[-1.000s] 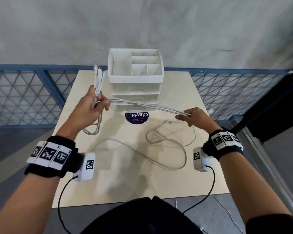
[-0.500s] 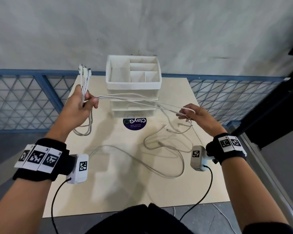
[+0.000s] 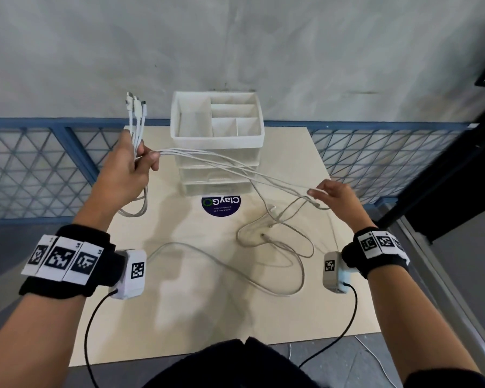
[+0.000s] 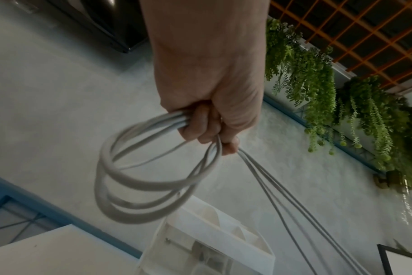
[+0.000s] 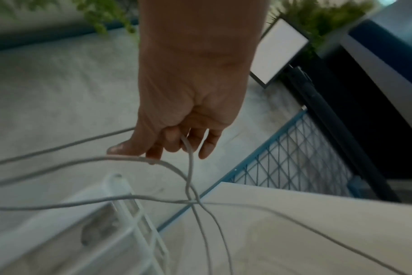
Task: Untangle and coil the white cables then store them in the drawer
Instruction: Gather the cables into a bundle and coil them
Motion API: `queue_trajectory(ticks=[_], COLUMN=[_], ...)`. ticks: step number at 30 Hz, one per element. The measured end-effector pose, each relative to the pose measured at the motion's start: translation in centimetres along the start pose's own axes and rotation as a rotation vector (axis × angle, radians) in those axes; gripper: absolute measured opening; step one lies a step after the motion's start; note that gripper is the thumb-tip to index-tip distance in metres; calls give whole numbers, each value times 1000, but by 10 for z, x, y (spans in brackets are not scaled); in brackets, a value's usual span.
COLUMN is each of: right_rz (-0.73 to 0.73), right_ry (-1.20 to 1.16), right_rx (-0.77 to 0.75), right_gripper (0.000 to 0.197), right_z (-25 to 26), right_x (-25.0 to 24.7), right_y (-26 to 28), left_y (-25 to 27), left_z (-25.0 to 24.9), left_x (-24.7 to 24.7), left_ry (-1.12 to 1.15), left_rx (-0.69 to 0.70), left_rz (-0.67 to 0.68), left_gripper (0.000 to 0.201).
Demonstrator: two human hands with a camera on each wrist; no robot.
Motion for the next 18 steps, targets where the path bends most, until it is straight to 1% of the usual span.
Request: queue_trajectory(ticks=[2,3,6,8,10,12,13,14,15,16,17,18], right_rz=[84,143,315,370,428,483,501,513,511,506,531,600], right_ry=[157,237,438,501,554,628,639,622,556,436,275,85], right_rx=[71,125,288,392,420,390,351,278,180,90,24,-3], right_gripper=[34,35,41,46,48,55,59,64,68,72,75,76], right_z=[-11,-20,-56,-73,-66,-44,-28,-9,11,31,51,67], right_x=[8,13,27,34,40,46,48,51,54,59,65,72], right_y=[6,10,27,35,35,26,20,15,10,7,5,6], left_y=[3,5,11,15,18,20,19,17,15,13,12,11], left_z=[3,5,18,23,20,11,6,0,-5,-11,-17,-24], left_x=[2,3,4,2,0,2,4,5,7,9,10,12], left_ry=[9,7,32,33,-7,-13,-2,10,14,11,1,-8], left_rx=[1,3,-10,-17,-21,9,33,51,67,87,109,130], left_rz=[56,85,133,144,171,201,216,230,243,254,260,264], left_gripper=[25,24,30,33,24,20,21,22,22,21,23,25])
Point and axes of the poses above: each hand's wrist, its own y-axis away from the middle knuckle, its own x-axis out of the palm, z = x × y, the point moved 1 cm from there along -y, towards the middle knuckle, and after that the axes turned 4 degrees about -y, right-handed, at the moved point
